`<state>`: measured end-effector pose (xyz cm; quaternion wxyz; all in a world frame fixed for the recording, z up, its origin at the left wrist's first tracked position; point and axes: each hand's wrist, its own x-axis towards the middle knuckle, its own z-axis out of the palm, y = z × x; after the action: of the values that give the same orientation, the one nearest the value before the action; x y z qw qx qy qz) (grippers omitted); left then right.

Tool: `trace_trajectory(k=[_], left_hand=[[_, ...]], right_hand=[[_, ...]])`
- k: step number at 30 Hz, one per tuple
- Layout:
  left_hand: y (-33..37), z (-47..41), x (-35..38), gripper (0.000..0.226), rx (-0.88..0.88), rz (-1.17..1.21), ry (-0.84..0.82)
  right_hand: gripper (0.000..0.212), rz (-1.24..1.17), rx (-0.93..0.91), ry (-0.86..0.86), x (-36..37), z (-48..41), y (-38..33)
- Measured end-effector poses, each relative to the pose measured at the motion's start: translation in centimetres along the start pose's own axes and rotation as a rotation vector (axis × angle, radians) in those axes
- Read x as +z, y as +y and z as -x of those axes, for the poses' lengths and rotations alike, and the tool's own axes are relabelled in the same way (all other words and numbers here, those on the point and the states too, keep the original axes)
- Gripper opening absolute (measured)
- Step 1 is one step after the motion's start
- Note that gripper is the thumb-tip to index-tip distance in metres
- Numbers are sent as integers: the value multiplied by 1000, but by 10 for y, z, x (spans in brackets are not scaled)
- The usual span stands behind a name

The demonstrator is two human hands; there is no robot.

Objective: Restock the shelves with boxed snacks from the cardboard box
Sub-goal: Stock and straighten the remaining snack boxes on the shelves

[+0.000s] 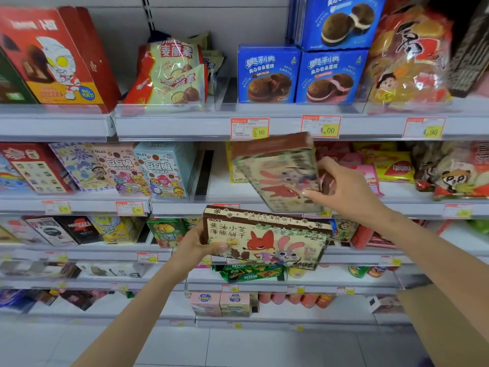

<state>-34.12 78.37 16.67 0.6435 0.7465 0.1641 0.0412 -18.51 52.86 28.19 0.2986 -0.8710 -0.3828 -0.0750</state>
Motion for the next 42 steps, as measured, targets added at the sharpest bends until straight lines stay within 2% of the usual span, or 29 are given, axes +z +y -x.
trace_trajectory(k=[3,5,8,10,12,14,17,19,21,25,26,28,29,31,34,36,38,39,40,42], left_hand=[[2,0,5,36,-9,46,-17],[2,0,8,36,-15,71,-24],[0,0,7,37,-38,102,-1],[-4,1,1,47,-65,129,29],[-9,8,-9,49,-96,142,58],[-20,17,-22,44,-122,135,88],[-34,30,-33,34,-157,120,147],[-39,33,-28,33,-187,147,182],[-40,34,-14,27,-208,195,185],[-38,30,24,21,-258,318,170],[-36,29,30,21,-271,361,168],[-31,27,38,23,-290,434,164],[-29,26,40,25,-293,455,160],[-25,24,43,29,-275,441,138],[-20,23,51,24,-237,366,98],[-17,24,54,20,-219,339,81],[-15,23,52,31,-214,386,44],[-14,24,50,51,-236,402,10],[-15,23,47,75,-264,386,-33],[-13,24,47,113,-255,284,-102]], right_hand=[[26,-237,139,-125,2,9,13],[23,-403,217,-118,5,12,22],[35,-620,322,-76,2,16,27],[35,-666,347,-42,-3,19,28],[25,-650,351,40,-7,25,32],[16,-563,323,165,-15,34,32],[25,-458,320,289,-24,52,32],[36,-669,328,243,-19,68,28],[66,-914,395,162,4,82,30],[74,-1128,603,112,56,99,24],[70,-1167,626,123,63,101,22],[41,-1202,666,192,71,101,19],[38,-1174,703,230,73,101,19],[39,-1158,726,235,78,100,18],[61,-1279,706,172,88,100,11],[52,-1326,748,187,99,101,6],[48,-1328,777,204,109,101,3],[49,-1335,785,214,111,100,2],[56,-1353,805,228,113,99,2],[89,-1349,822,211,115,96,4]])
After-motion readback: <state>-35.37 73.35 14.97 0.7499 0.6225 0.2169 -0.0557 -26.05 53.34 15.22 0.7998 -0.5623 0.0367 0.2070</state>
